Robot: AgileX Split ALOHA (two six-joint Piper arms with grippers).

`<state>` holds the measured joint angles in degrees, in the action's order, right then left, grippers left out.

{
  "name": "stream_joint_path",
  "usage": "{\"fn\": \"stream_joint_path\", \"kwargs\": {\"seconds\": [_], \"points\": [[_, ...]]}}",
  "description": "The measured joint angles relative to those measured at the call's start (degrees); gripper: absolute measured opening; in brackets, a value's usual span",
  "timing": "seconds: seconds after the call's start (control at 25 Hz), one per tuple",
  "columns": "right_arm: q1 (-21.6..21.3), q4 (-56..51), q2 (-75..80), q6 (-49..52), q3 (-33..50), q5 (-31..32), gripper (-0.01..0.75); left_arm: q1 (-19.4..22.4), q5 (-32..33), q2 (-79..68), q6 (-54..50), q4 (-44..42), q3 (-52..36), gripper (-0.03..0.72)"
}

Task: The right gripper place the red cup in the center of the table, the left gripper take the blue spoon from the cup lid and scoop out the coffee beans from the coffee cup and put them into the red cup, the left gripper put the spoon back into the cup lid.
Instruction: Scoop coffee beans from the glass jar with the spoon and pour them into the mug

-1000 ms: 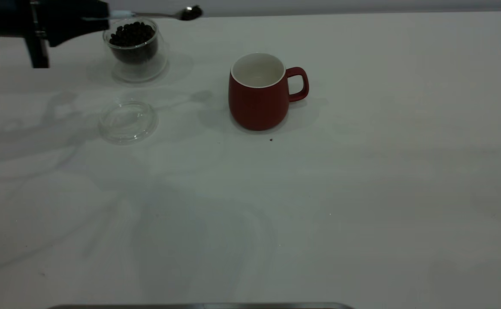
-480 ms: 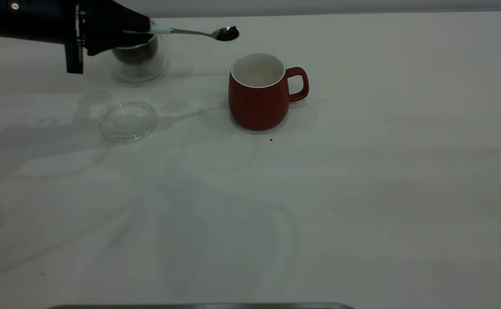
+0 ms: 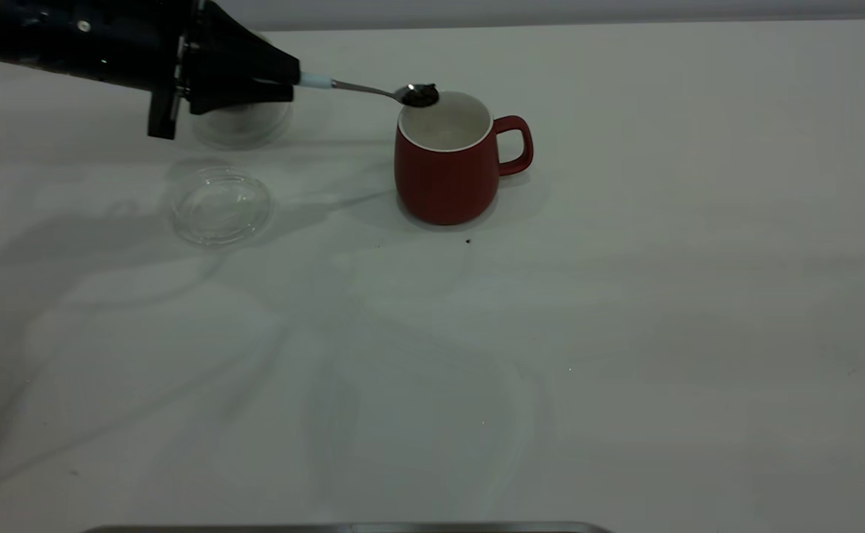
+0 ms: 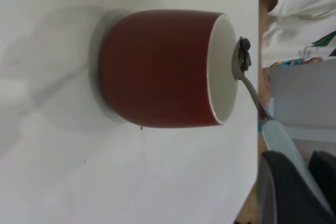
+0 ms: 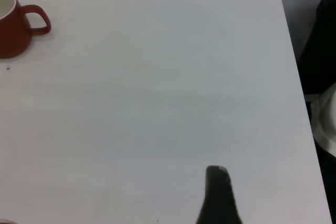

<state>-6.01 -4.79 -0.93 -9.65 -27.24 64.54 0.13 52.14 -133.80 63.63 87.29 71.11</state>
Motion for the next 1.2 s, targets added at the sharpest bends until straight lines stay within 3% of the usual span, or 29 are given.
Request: {"fn": "stream_joint_path", "kwargs": {"seconds": [0.32, 0.92, 1.08, 1.2], "points": [[0.00, -0.06, 0.00, 0.00, 0.00, 0.00, 0.590, -1.82, -2.40, 0.00, 8.09, 1.57, 0.00, 0.124], [0.00, -0.11, 0.00, 0.00, 0.00, 0.00, 0.590, -2.81, -2.45, 0.00, 43.84, 3.16, 0.00, 0.124], [0.00, -0.11, 0.00, 0.00, 0.00, 0.00, 0.590, -3.18, -2.45, 0.00, 44.26, 6.12, 0.00, 0.124], [0.00, -0.11, 0.00, 0.00, 0.00, 0.00, 0.590, -2.31, -1.87, 0.00, 36.47, 8.61, 0.00, 0.124]]}}
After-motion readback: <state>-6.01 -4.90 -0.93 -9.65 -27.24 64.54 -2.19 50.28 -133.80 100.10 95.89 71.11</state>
